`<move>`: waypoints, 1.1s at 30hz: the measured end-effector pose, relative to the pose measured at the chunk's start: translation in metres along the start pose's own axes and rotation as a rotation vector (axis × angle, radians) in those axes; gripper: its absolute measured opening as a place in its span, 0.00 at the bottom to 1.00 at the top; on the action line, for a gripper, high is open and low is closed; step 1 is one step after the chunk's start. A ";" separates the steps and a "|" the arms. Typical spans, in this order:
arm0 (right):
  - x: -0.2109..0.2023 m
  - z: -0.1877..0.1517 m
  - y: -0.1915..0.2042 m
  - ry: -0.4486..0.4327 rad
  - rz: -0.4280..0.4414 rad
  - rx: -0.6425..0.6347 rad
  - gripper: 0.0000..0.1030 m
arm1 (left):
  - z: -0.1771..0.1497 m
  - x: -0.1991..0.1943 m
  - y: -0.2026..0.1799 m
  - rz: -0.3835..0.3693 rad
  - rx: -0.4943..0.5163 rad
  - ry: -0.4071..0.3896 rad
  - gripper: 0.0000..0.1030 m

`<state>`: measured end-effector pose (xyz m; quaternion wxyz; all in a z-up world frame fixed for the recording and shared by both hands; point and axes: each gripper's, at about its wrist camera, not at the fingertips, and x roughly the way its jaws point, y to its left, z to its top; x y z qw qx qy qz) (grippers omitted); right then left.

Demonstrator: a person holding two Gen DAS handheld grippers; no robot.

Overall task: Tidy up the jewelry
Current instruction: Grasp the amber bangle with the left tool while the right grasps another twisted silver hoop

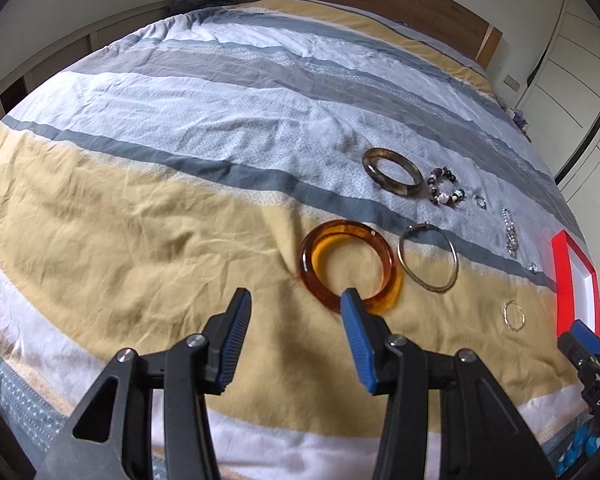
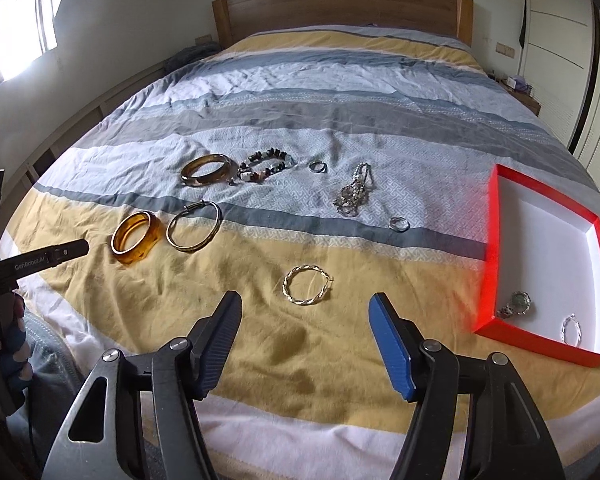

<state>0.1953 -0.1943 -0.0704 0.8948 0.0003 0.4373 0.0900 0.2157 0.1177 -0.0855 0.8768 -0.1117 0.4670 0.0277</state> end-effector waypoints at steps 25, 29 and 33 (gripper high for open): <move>0.097 -0.001 -0.010 0.098 0.080 0.015 0.48 | 0.005 0.074 -0.009 0.021 0.033 0.025 0.39; 0.100 -0.003 -0.012 0.104 0.098 0.025 0.48 | 0.005 0.074 -0.011 0.024 0.040 0.020 0.34; 0.104 -0.003 -0.015 0.123 0.133 0.032 0.51 | 0.005 0.074 -0.014 0.037 0.053 0.021 0.34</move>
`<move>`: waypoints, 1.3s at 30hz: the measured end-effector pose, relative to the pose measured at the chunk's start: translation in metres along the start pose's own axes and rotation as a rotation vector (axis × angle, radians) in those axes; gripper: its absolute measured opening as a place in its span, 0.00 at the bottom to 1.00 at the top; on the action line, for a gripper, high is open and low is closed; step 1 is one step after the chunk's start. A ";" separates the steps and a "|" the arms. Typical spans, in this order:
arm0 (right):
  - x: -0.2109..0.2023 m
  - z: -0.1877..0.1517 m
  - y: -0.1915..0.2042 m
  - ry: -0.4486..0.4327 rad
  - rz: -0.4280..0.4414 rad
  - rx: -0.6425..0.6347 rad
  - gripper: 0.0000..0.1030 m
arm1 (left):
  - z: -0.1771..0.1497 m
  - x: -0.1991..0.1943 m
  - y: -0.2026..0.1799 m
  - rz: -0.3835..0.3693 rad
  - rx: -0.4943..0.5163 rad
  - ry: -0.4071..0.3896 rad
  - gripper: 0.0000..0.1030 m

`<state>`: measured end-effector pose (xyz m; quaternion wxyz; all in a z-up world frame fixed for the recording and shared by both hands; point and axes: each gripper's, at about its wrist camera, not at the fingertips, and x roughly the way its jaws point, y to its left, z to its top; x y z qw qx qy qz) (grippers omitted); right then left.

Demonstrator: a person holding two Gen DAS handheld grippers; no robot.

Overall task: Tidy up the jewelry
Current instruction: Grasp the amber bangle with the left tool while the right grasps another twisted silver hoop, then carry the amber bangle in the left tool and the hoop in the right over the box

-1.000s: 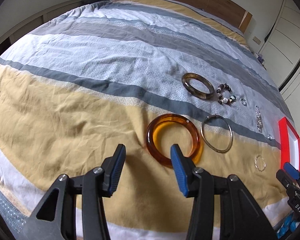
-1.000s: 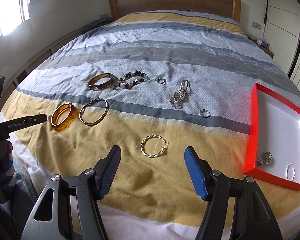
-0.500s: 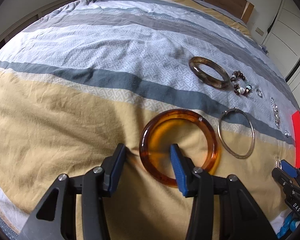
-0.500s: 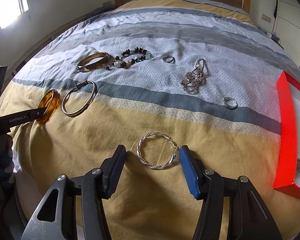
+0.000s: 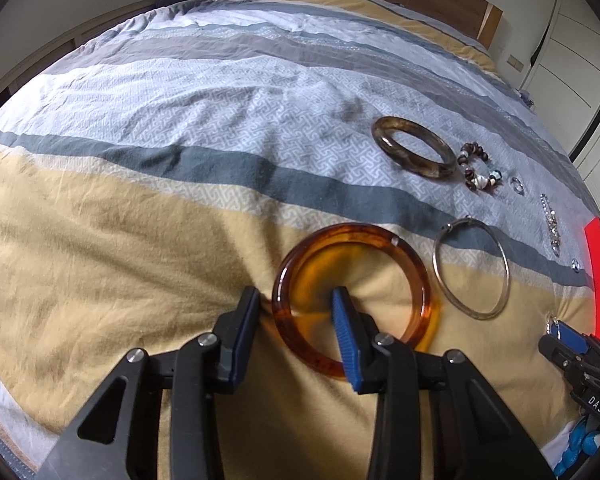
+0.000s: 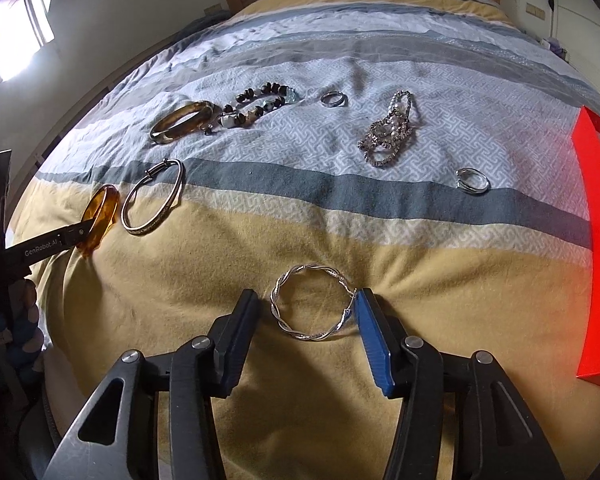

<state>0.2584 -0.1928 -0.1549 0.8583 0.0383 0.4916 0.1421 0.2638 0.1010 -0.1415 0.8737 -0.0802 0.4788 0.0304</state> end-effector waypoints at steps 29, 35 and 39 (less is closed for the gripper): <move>-0.095 -0.028 0.019 -0.103 0.007 -0.017 0.40 | -0.021 -0.094 -0.016 0.004 0.034 -0.051 0.09; -0.147 -0.047 -0.001 -0.163 -0.043 0.017 0.40 | -0.027 -0.124 -0.053 -0.052 0.083 -0.063 0.09; -0.182 -0.057 -0.033 -0.206 -0.098 0.058 0.40 | -0.025 -0.134 -0.093 -0.109 0.131 -0.062 0.09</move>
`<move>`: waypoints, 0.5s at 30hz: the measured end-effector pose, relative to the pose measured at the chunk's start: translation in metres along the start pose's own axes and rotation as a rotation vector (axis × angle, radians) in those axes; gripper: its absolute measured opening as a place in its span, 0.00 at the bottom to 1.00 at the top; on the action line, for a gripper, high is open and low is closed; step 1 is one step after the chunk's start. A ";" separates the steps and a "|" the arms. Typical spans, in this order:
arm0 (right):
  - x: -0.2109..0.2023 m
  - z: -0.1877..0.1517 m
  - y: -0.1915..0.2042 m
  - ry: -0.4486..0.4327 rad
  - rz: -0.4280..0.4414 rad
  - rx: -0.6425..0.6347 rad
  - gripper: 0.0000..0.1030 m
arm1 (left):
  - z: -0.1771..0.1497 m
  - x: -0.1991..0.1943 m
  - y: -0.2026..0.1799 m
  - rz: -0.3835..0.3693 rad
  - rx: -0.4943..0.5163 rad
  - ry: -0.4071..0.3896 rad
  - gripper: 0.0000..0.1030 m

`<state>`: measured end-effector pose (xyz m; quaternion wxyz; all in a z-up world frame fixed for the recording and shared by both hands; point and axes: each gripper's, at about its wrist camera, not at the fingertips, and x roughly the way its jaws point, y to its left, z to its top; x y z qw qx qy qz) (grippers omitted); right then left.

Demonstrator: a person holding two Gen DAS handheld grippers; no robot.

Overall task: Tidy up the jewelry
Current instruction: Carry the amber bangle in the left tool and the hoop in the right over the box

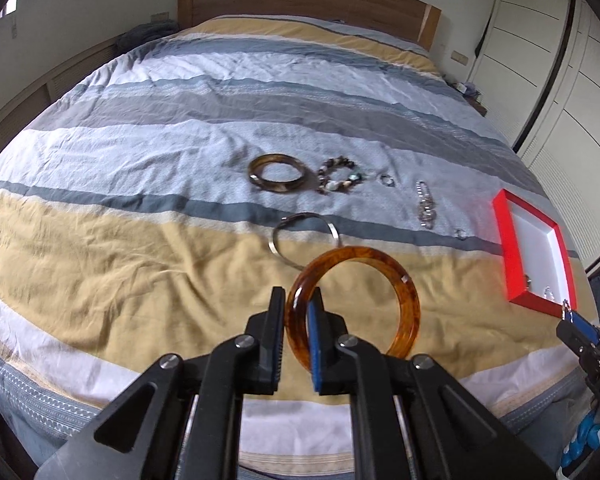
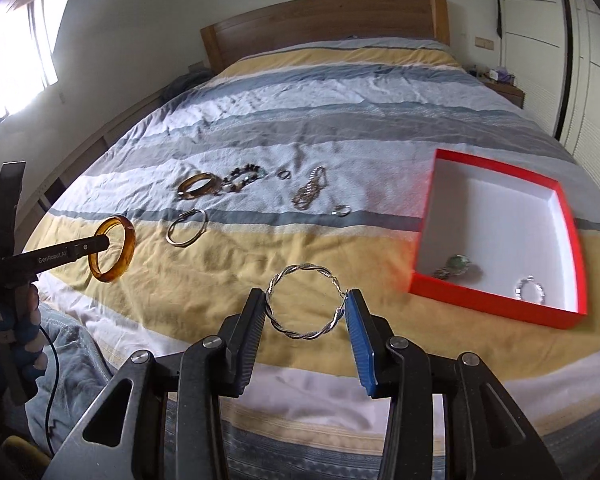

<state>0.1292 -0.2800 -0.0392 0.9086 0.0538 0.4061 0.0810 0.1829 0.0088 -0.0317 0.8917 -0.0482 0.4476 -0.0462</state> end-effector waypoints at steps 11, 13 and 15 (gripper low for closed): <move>-0.030 0.042 -0.133 -0.039 -0.163 0.005 0.40 | 0.050 0.040 -0.165 -0.191 0.187 0.046 0.09; -0.021 0.054 -0.155 -0.029 -0.174 -0.006 0.40 | 0.059 0.055 -0.197 -0.212 0.225 0.052 0.09; -0.010 0.064 -0.175 -0.015 -0.172 -0.018 0.40 | 0.065 0.071 -0.229 -0.231 0.268 0.064 0.09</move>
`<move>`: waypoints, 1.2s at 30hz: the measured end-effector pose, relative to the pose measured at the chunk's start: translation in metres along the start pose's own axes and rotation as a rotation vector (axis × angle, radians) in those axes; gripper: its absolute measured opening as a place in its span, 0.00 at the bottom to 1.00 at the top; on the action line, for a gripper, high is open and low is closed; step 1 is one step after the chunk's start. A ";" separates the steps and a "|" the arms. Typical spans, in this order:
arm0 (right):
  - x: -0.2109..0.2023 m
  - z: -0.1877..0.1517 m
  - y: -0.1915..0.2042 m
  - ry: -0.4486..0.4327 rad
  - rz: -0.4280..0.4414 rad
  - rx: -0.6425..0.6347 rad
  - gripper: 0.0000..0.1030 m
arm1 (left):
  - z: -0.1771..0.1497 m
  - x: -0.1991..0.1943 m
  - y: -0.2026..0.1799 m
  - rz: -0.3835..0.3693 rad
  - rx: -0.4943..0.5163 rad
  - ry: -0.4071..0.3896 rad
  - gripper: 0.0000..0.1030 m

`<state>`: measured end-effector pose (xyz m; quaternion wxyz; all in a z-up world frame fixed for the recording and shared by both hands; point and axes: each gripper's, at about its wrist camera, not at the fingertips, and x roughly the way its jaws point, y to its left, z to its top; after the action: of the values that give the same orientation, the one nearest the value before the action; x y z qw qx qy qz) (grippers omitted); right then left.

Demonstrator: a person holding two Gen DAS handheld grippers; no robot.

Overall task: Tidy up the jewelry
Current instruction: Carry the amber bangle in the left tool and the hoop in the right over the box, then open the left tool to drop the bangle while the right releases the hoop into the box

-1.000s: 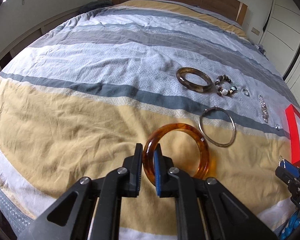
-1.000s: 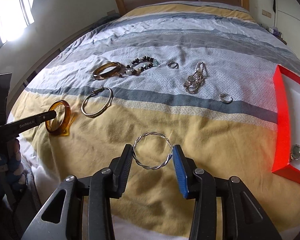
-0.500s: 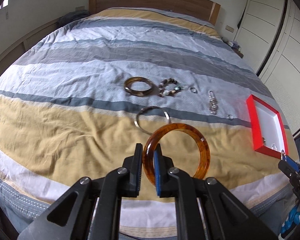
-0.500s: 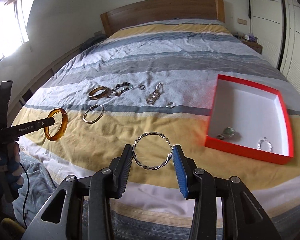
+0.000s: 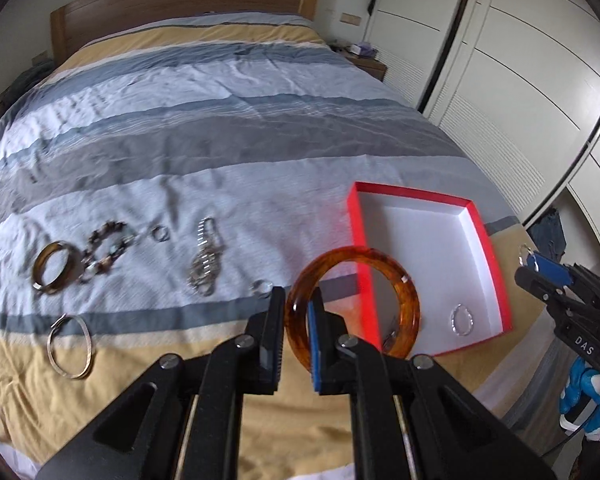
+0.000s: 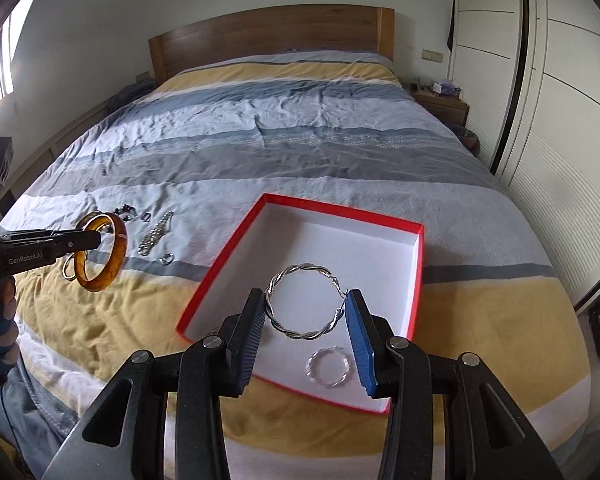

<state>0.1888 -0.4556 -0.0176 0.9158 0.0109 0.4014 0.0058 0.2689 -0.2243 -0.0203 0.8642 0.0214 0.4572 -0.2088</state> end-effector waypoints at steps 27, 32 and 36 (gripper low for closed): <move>0.156 0.018 -0.040 0.261 0.007 -0.264 0.43 | 0.011 0.136 -0.083 0.015 0.180 0.155 0.11; 0.143 0.020 -0.041 0.257 -0.021 -0.253 0.44 | 0.013 0.125 -0.077 -0.050 0.128 0.162 0.12; 0.107 0.022 -0.038 0.212 -0.020 -0.205 0.46 | 0.013 0.093 -0.074 -0.061 0.121 0.116 0.24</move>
<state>0.2773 -0.4920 -0.0825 0.8647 -0.0873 0.4932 0.0387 0.2973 -0.3263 -0.0755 0.8267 0.0715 0.4935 -0.2607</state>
